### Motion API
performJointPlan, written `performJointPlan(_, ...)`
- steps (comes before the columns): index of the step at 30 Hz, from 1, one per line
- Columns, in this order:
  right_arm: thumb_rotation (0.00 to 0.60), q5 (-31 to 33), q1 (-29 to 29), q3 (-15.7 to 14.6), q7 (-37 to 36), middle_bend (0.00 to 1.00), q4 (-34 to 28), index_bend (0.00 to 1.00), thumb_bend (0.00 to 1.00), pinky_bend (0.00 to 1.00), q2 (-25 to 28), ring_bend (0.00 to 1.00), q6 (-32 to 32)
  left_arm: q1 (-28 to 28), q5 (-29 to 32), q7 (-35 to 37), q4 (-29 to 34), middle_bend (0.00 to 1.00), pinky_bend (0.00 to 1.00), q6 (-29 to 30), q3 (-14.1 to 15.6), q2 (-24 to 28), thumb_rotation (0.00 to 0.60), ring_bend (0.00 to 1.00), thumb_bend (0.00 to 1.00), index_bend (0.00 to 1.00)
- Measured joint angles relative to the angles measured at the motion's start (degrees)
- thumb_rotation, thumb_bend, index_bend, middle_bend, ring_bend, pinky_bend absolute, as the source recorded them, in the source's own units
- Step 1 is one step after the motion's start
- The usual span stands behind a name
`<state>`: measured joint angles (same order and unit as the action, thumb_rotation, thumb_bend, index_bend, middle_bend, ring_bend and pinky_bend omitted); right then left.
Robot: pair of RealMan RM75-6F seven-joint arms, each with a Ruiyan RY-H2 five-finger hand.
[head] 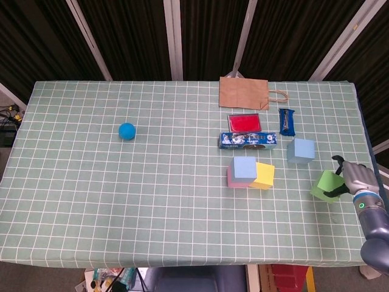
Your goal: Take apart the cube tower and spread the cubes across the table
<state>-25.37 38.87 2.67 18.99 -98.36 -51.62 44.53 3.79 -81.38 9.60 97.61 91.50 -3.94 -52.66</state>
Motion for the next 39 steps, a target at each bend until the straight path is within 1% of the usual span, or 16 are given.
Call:
performJointPlan(1, 0.600, -0.43, -0.05, -0.02, -0.36, 0.12, 0.19, 0.00, 0.17, 0.03, -0.11, 0.14, -0.75, -0.03, 0.05, -0.10, 0.02, 0.00, 0.00, -0.05, -0.02, -0.02, 0.600, 0.00, 0.38, 0.22)
performJointPlan(4, 0.600, -2.39, -0.46, 0.29, -2.23, 0.06, 0.59, 0.00, 0.17, 0.00, -0.47, 0.07, -1.98, -0.14, 0.11, -0.37, 0.08, 0.00, 0.00, -0.26, -0.03, -0.07, 0.600, 0.00, 0.38, 0.22)
performJointPlan(8, 0.600, -5.32, -1.24, 1.58, -5.11, 0.02, -0.47, 0.00, 0.16, 0.00, -0.16, 0.04, -1.31, -0.17, 0.02, -0.50, 0.17, 0.00, 0.00, -0.29, 0.00, -0.08, 0.600, 0.00, 0.38, 0.22)
performJointPlan(14, 0.600, -9.38, -1.89, 3.99, -8.26, 0.02, -6.36, 0.00, 0.16, 0.00, 3.50, 0.04, -0.83, -0.04, -0.03, -0.07, 0.15, 0.00, 0.00, -0.15, 0.02, 0.02, 0.600, 0.00, 0.38, 0.22)
performJointPlan(19, 0.600, -14.74, -2.72, 6.08, -9.91, 0.02, -13.46, 0.00, 0.15, 0.00, 6.01, 0.03, 2.24, -0.08, -0.05, 0.33, 0.03, 0.00, 0.00, -0.33, 0.01, 0.14, 0.600, 0.00, 0.38, 0.22)
performJointPlan(21, 0.600, -17.18, -2.87, 6.69, -9.83, 0.02, -16.52, 0.00, 0.15, 0.00, 6.60, 0.03, 4.00, -0.09, -0.01, 0.49, 0.02, 0.00, 0.00, -0.52, 0.06, 0.25, 0.600, 0.00, 0.38, 0.22)
performJointPlan(24, 0.600, -18.20, -2.17, 7.17, -7.67, 0.02, -19.31, 0.00, 0.15, 0.00, 6.64, 0.03, 5.84, -0.08, 0.11, 0.89, 0.05, 0.00, 0.00, -0.63, 0.06, 0.44, 0.600, 0.00, 0.38, 0.22)
performJointPlan(26, 0.600, -17.45, -1.15, 7.38, -5.68, 0.02, -20.35, 0.00, 0.15, 0.00, 6.09, 0.03, 6.81, -0.05, 0.16, 1.27, 0.01, 0.00, 0.00, -0.59, 0.01, 0.53, 0.600, 0.00, 0.38, 0.22)
performJointPlan(29, 0.600, -14.56, 1.28, 7.61, -1.81, 0.02, -21.50, 0.00, 0.15, 0.00, 4.08, 0.03, 8.46, 0.02, 0.26, 2.03, -0.14, 0.00, 0.00, -0.57, -0.07, 0.73, 0.600, 0.00, 0.38, 0.22)
performJointPlan(32, 0.600, -10.41, 4.26, 7.79, 2.35, 0.02, -21.93, 0.00, 0.15, 0.00, 0.82, 0.03, 10.65, 0.01, 0.26, 2.57, -0.34, 0.00, 0.00, -0.66, -0.10, 0.91, 0.600, 0.00, 0.38, 0.22)
performJointPlan(39, 0.600, -0.46, 12.07, 8.50, 11.54, 0.02, -21.79, 0.00, 0.15, 0.00, -8.80, 0.03, 17.05, -0.20, 0.66, 3.14, -0.54, 0.00, 0.00, -1.26, -0.23, 1.13, 0.600, 0.00, 0.38, 0.22)
